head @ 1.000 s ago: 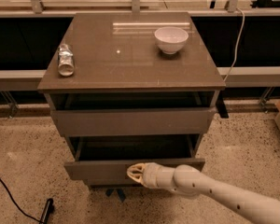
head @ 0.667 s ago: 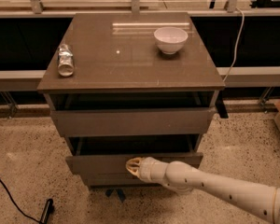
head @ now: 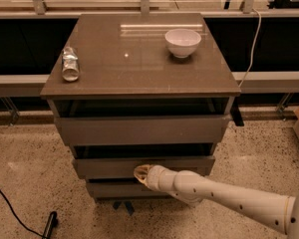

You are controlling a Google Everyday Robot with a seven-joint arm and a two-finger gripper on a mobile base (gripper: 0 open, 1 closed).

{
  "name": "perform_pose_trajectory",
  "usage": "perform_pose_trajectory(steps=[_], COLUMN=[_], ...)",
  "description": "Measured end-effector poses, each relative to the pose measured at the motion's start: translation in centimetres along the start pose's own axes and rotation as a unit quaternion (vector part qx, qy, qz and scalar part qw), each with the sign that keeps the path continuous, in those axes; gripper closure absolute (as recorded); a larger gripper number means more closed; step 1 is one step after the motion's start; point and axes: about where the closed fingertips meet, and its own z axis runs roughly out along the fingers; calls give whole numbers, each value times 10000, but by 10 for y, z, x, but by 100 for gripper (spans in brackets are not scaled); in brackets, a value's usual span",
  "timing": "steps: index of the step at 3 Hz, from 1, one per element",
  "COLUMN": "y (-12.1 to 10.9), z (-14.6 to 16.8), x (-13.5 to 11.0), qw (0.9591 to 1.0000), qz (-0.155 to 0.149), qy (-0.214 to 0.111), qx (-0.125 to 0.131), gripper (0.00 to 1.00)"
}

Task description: Close middle drawer

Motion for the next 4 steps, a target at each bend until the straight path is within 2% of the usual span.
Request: perform_pose_trajectory(steps=[1, 2, 3, 4], y=[0, 1, 7, 19], z=[34, 47, 47, 32], x=[-6, -9, -12, -13], qw=[9997, 9995, 9991, 9981], qz=[-145, -174, -170, -98], qy=[-70, -129, -311, -569], qx=[-201, -244, -251, -235], gripper=[100, 100, 100, 100])
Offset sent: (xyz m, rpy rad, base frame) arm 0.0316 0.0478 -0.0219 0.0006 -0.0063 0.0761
